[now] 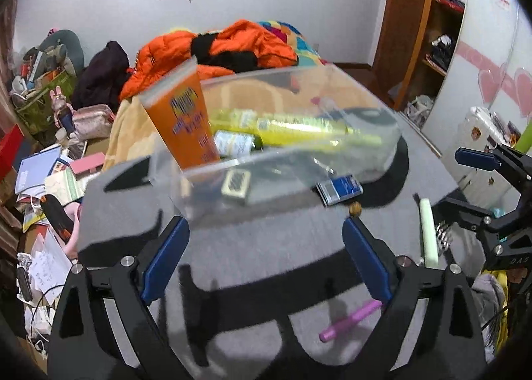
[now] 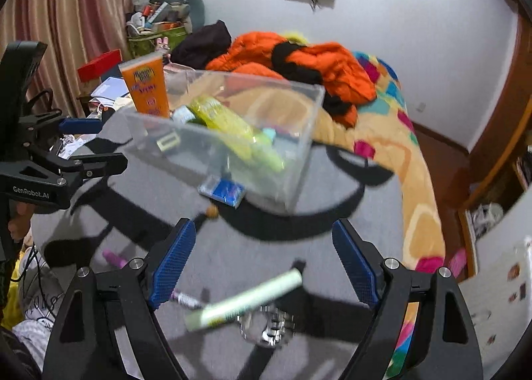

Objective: Organize objects
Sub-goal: 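Grasp the purple back scratcher with the left tool while the right tool grasps the white-green tube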

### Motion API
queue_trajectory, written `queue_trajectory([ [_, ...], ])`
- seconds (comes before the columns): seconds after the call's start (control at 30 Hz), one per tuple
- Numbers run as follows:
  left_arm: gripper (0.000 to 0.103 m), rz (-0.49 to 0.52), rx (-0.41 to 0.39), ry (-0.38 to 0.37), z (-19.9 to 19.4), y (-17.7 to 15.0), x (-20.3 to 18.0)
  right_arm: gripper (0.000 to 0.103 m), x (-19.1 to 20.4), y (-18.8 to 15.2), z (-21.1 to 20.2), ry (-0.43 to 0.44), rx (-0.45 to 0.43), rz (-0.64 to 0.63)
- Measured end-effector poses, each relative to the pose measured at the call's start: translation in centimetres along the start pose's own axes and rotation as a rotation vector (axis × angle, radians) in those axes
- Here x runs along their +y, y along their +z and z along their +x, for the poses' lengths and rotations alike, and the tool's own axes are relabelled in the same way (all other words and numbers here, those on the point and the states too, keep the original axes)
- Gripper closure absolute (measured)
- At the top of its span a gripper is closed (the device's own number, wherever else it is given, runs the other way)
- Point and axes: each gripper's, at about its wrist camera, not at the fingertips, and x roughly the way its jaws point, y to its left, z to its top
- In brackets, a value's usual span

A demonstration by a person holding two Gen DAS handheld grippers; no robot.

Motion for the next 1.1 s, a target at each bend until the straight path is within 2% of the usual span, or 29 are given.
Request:
queue_trajectory([
  [0.17,0.009,-0.002,0.042,-0.031,1.1,-1.8,-0.8,0.022,-1.0,-2.3,1.2,0.047,0.068,0.099],
  [0.23,0.009,0.003,0.051,-0.039,1.3,-2.3,-1.1,0.027,-1.2,-2.9,1.8,0.06,0.089,0.121],
  [0.3,0.009,0.015,0.058,-0.043,1.3,-2.9,-1.5,0.041,-1.3,-3.4,2.5,0.066,0.121,0.14],
  [0.47,0.009,0.038,0.055,-0.053,0.9,-3.9,-1.9,0.054,-1.5,-4.4,4.3,0.102,0.181,0.18],
  [0.53,0.009,0.037,0.058,-0.065,0.9,-4.1,-1.9,0.059,-1.3,-4.5,4.5,0.106,0.182,0.183],
  [0.6,0.009,0.04,0.061,-0.069,1.0,-4.3,-1.9,0.072,-1.1,-4.3,4.5,0.1,0.177,0.177],
  [0.67,0.009,0.041,0.066,-0.077,1.1,-4.4,-2.1,0.08,-1.0,-4.0,4.6,0.128,0.178,0.179],
  [0.77,0.009,0.049,0.073,-0.095,1.2,-4.6,-2.5,0.087,-0.7,-3.8,4.8,0.144,0.163,0.176],
  [1.1,0.009,0.191,0.11,-0.186,1.9,-4.5,-6.8,0.089,-2.2,-3.9,1.6,0.123,0.075,0.238],
])
